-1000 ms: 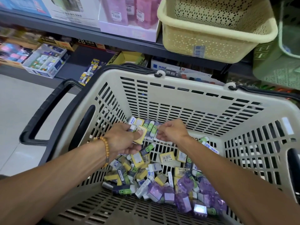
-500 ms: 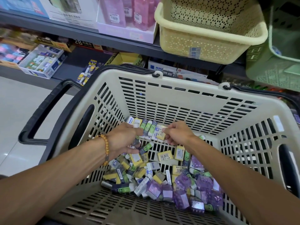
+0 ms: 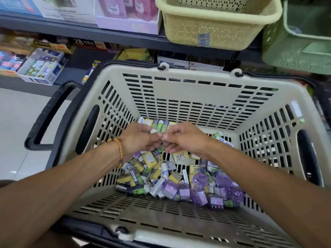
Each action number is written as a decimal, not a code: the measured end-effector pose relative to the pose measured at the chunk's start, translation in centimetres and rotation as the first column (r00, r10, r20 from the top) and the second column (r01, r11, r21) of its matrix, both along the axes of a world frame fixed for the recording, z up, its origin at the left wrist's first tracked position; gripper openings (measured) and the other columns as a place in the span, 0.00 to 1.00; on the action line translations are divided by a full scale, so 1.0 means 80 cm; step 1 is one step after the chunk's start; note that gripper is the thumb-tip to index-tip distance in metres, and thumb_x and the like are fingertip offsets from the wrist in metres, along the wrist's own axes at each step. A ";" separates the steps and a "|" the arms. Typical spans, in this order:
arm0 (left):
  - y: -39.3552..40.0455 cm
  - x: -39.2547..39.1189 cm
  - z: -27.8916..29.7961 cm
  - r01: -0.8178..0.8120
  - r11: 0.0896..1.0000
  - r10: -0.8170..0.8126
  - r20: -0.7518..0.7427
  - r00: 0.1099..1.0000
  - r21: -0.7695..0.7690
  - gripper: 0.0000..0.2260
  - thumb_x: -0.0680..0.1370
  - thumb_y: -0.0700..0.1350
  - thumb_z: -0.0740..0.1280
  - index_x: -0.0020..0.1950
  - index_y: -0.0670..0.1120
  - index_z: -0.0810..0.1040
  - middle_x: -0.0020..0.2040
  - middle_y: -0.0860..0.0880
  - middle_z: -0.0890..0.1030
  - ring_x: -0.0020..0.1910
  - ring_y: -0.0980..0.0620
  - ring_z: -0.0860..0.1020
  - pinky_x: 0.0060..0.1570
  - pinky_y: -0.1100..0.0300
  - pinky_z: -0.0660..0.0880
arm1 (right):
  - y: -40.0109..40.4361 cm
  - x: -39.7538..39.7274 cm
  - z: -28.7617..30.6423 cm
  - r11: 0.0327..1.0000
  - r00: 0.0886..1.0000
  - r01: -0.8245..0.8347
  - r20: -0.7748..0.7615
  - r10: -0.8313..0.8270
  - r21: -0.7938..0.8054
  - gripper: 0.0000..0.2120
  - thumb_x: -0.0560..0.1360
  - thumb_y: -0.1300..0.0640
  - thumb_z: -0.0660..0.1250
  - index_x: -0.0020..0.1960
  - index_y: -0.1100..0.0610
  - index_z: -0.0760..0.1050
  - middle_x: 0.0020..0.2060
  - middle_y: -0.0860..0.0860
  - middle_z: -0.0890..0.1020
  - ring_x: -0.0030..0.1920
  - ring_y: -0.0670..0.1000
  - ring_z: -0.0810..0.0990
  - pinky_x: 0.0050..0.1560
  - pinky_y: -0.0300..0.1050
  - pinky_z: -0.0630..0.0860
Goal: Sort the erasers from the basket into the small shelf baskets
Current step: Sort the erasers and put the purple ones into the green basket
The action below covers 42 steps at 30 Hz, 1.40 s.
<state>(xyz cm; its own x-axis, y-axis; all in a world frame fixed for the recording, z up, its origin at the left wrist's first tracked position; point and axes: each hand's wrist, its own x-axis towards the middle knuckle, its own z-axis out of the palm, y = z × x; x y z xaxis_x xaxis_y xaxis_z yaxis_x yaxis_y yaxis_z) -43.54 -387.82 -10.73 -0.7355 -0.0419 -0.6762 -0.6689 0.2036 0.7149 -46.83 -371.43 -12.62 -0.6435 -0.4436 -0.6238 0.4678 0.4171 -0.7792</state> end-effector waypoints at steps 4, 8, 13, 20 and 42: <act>-0.002 0.001 -0.018 0.599 0.728 -0.652 -0.065 0.756 -0.334 0.34 0.72 0.52 0.74 0.73 0.56 0.61 0.62 0.51 0.75 0.54 0.54 0.78 0.44 0.62 0.78 | 0.042 -0.007 0.008 0.979 0.991 -0.008 -0.130 0.035 0.202 0.06 0.79 0.63 0.67 0.44 0.58 0.79 0.39 0.54 0.83 0.35 0.47 0.83 0.36 0.37 0.80; 0.004 0.010 -0.051 0.864 0.138 -0.942 0.205 0.265 -0.484 0.52 0.65 0.68 0.71 0.75 0.63 0.35 0.76 0.48 0.60 0.72 0.47 0.62 0.69 0.46 0.65 | 0.072 -0.015 0.004 0.932 0.969 -0.101 -0.177 0.171 0.347 0.05 0.80 0.60 0.64 0.49 0.58 0.79 0.39 0.51 0.81 0.37 0.47 0.81 0.34 0.36 0.77; 0.028 0.030 -0.065 0.787 -0.230 -0.964 0.246 -0.103 -0.572 0.44 0.66 0.67 0.66 0.74 0.68 0.42 0.78 0.51 0.56 0.77 0.47 0.49 0.74 0.41 0.47 | 0.086 -0.034 0.005 0.927 0.952 -0.093 -0.241 0.191 0.364 0.07 0.80 0.56 0.64 0.45 0.54 0.77 0.39 0.54 0.82 0.34 0.46 0.81 0.28 0.35 0.74; 0.083 0.031 -0.061 0.844 -0.220 -0.950 0.305 -0.071 -0.489 0.39 0.65 0.59 0.75 0.68 0.66 0.56 0.68 0.52 0.67 0.65 0.47 0.65 0.60 0.46 0.64 | 0.119 -0.057 0.006 0.885 0.902 -0.156 -0.302 0.308 0.439 0.08 0.81 0.61 0.63 0.51 0.63 0.79 0.33 0.45 0.78 0.30 0.43 0.81 0.25 0.38 0.76; 0.105 0.074 -0.066 0.839 -0.073 -0.964 0.254 0.079 -0.539 0.37 0.69 0.50 0.75 0.73 0.61 0.59 0.74 0.46 0.65 0.68 0.42 0.67 0.64 0.44 0.67 | 0.115 -0.044 -0.007 0.875 0.865 -0.222 -0.328 0.381 0.430 0.07 0.80 0.60 0.64 0.49 0.60 0.81 0.18 0.39 0.74 0.32 0.46 0.81 0.25 0.33 0.68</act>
<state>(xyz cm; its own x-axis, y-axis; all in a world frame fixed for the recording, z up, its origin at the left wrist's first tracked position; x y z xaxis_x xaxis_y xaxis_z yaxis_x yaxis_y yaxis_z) -37.61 -379.42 -16.04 -0.4570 0.5392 -0.7074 0.5028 0.8126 0.2947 -50.33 -362.19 -13.21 -0.7390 -0.4463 -0.5046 -0.0392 0.7762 -0.6292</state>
